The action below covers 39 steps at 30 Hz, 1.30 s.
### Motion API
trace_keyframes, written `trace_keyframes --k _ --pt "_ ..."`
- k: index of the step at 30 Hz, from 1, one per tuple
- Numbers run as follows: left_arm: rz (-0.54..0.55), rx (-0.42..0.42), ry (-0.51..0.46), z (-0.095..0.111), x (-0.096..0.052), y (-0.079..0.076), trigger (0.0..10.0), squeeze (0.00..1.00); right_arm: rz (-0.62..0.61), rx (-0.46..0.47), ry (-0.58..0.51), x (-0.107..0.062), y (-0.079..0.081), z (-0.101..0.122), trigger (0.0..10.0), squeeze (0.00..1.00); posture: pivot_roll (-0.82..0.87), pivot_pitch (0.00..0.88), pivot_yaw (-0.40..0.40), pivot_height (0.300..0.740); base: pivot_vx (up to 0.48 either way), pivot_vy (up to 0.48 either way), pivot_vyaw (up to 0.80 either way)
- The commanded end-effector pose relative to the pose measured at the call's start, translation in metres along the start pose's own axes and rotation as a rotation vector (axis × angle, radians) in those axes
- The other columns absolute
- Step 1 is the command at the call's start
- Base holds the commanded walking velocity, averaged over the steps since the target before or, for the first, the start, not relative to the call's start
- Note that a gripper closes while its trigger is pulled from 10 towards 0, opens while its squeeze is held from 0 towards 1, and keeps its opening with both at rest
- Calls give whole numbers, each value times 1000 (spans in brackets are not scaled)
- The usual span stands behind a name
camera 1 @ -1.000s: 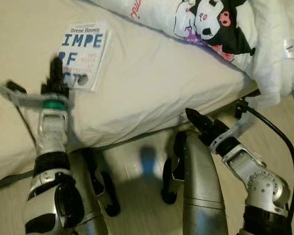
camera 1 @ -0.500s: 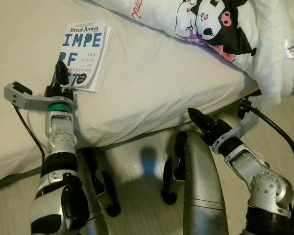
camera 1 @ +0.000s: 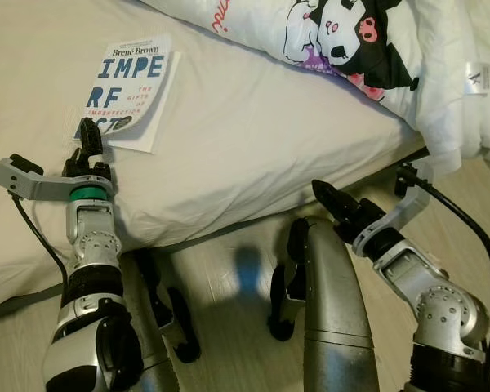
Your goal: Clean up the room
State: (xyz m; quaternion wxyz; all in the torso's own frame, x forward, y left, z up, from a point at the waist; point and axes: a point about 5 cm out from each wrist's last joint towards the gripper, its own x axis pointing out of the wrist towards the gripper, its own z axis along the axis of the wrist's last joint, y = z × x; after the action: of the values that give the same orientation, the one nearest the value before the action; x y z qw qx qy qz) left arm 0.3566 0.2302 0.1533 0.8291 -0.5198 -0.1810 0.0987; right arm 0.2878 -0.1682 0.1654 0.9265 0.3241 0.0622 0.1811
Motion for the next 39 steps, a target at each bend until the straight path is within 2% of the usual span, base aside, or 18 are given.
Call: trace_keyframes --k 1,2,3,7,8,10,11,14,17,20,28,31,32,34,37,38,39 --pt "126 -135 150 -39 -29 29 10000 0 -25 25 18 -4 -6 -7 10000 0 -205 535 84 483 0 0 0" --pt "118 -179 173 -47 -33 26 10000 0 -25 24 19 -4 -6 -7 10000 0 -205 535 84 483 0 0 0" --pt "118 -179 173 -47 -33 26 10000 0 -25 24 19 -4 -6 -7 10000 0 -205 535 84 483 0 0 0" --pt "47 -323 283 -82 -45 5 10000 0 -27 19 22 -5 -7 -6 10000 0 -209 536 77 483 0 0 0" --pt "47 -323 283 -82 -45 5 10000 0 -27 19 22 -5 -7 -6 10000 0 -209 536 77 483 0 0 0" --pt "38 -330 354 -105 -54 -6 10000 0 -28 17 23 -5 -7 -5 10000 0 -219 537 74 483 0 0 0" --pt "38 -330 354 -105 -54 -6 10000 0 -28 17 23 -5 -7 -5 10000 0 -219 537 74 483 0 0 0" --pt "53 -328 398 -122 -59 -12 10000 0 -28 15 23 -5 -7 -4 10000 0 -222 539 71 483 0 0 0" --pt "52 -330 413 -127 -60 -15 10000 0 -28 14 23 -6 -7 -4 10000 0 -227 539 70 483 0 0 0" --pt "24 -344 455 -137 -59 -27 10000 0 -29 12 23 -7 -6 -3 10000 0 -236 544 69 483 0 0 0" --pt "-20 -356 470 -141 -49 -42 10000 0 -22 13 24 -8 -4 -3 10000 0 -254 552 67 483 0 0 0" --pt "-94 -404 498 -148 -36 -73 10000 0 -15 14 27 -11 -1 -3 10000 0 -274 561 69 483 0 0 0" --pt "-94 -404 498 -148 -36 -73 10000 0 -15 14 27 -11 -1 -3 10000 0 -274 561 69 483 0 0 0" --pt "-119 -426 516 -152 -34 -86 10000 0 -16 14 28 -12 0 -3 10000 0 -283 566 70 483 0 0 0" --pt "-137 -435 538 -157 -35 -94 10000 0 -17 14 28 -13 0 -3 10000 0 -286 569 71 483 0 0 0" --pt "-181 -472 582 -166 -39 -108 10000 0 -23 16 30 -15 -1 -4 10000 0 -289 572 72 483 0 0 0" --pt "-212 -482 609 -170 -44 -114 10000 0 -25 15 32 -16 -1 -4 10000 0 -288 573 73 483 0 0 0"
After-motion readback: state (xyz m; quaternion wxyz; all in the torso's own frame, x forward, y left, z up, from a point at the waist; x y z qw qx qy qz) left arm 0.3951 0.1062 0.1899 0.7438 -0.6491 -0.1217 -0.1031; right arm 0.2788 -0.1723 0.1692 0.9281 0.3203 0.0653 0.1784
